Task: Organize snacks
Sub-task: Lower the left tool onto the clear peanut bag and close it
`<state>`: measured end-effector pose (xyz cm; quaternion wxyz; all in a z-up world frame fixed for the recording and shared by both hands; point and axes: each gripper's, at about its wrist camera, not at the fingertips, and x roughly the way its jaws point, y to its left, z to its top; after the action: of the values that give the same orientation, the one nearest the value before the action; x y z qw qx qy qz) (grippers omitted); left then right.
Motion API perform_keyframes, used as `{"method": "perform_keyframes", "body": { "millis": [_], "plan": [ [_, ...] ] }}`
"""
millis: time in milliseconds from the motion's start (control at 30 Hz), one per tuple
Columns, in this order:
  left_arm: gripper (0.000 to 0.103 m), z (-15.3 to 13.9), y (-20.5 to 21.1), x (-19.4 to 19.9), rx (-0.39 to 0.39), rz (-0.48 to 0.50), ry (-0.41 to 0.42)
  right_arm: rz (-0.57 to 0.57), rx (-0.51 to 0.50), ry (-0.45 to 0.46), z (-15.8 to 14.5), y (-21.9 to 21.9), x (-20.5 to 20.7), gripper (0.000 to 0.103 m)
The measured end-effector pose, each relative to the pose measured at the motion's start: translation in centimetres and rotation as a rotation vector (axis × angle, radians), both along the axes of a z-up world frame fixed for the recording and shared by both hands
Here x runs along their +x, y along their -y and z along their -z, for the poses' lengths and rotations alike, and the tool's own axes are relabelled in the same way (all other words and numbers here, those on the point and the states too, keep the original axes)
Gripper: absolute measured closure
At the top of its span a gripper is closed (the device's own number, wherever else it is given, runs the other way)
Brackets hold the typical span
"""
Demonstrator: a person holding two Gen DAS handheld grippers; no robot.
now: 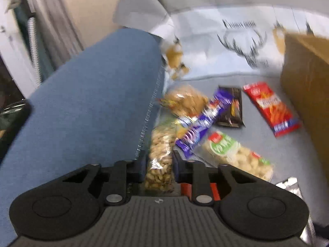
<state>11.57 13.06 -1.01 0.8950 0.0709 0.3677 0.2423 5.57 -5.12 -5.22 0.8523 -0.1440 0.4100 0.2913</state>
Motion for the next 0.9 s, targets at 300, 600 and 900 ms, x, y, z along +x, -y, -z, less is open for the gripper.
{"method": "perform_keyframes", "body": {
  "millis": [300, 600, 900],
  "plan": [
    [0.078, -4.1, -2.1, -5.4, -0.451, 0.193, 0.280, 0.026, 0.007, 0.018, -0.1, 0.5, -0.4, 0.075],
    [0.069, -1.5, -1.2, -2.8, -0.677, 0.269, -0.070, 0.028, 0.039, -0.012, -0.1, 0.8, 0.0, 0.072],
    [0.021, -2.0, 0.2, -3.2, -0.455, 0.183, -0.092, 0.044, 0.052, -0.024, -0.2, 0.7, 0.5, 0.065]
  ]
}}
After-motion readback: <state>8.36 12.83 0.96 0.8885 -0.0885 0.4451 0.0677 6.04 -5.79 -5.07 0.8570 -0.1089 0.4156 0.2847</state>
